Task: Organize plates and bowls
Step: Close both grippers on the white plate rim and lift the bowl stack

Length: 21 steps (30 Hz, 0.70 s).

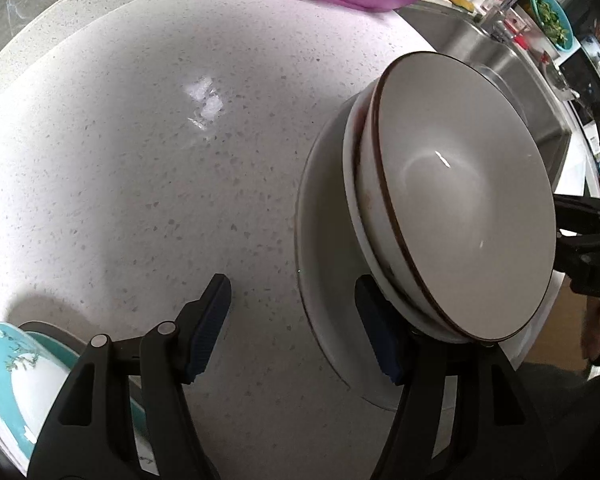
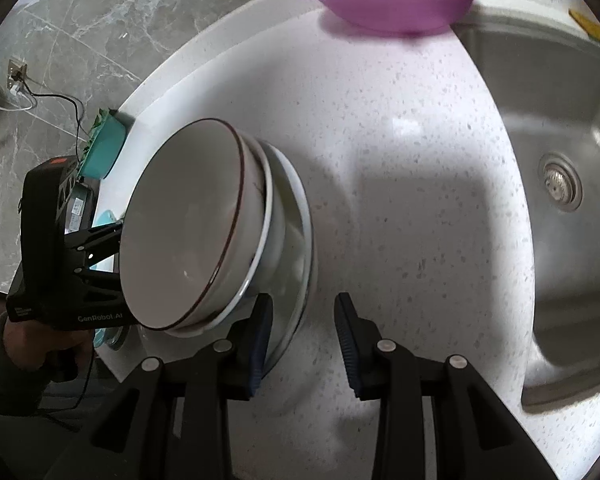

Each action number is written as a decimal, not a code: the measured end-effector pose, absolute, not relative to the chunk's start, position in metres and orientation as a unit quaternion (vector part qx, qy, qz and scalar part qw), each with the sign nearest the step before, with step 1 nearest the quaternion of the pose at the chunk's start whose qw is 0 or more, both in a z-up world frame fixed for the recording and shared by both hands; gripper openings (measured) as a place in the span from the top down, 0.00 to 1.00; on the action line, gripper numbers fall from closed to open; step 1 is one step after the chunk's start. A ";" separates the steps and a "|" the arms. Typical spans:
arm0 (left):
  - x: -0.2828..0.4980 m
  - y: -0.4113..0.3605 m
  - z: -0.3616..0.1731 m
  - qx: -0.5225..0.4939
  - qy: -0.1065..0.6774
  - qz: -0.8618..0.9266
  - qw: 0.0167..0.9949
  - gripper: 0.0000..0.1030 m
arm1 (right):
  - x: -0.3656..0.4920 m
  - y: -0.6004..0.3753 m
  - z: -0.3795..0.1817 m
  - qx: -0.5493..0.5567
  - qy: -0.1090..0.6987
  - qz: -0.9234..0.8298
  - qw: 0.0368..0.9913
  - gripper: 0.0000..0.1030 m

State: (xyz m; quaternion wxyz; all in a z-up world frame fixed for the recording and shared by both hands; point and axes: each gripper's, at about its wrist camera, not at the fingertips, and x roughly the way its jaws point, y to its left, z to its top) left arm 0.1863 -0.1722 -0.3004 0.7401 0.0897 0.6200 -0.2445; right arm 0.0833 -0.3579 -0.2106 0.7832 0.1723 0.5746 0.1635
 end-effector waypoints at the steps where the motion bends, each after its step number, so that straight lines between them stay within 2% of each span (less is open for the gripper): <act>1: 0.188 -0.174 -0.301 0.089 0.619 -0.243 0.742 0.38 | 0.084 -0.357 -0.210 0.172 0.573 0.160 0.785 0.64; 6: 0.196 -0.178 -0.305 0.081 0.615 -0.231 0.750 0.38 | 0.086 -0.360 -0.212 0.187 0.559 0.151 0.794 0.64; 7: 0.198 -0.178 -0.304 0.080 0.614 -0.230 0.751 0.41 | 0.087 -0.360 -0.211 0.187 0.557 0.148 0.796 0.64; 8: 0.200 -0.179 -0.303 0.078 0.611 -0.234 0.753 0.45 | 0.087 -0.359 -0.210 0.187 0.555 0.146 0.797 0.65; 9: 0.201 -0.182 -0.303 0.069 0.610 -0.242 0.751 0.59 | 0.088 -0.359 -0.209 0.189 0.555 0.145 0.797 0.67; 10: 0.203 -0.182 -0.303 0.063 0.610 -0.248 0.750 0.75 | 0.089 -0.359 -0.209 0.193 0.554 0.148 0.796 0.74; 12: 0.204 -0.190 -0.301 0.064 0.608 -0.257 0.749 0.86 | 0.090 -0.356 -0.208 0.191 0.554 0.148 0.797 0.75; 21: 0.210 -0.188 -0.302 0.049 0.609 -0.255 0.749 0.87 | 0.097 -0.356 -0.206 0.188 0.556 0.140 0.798 0.76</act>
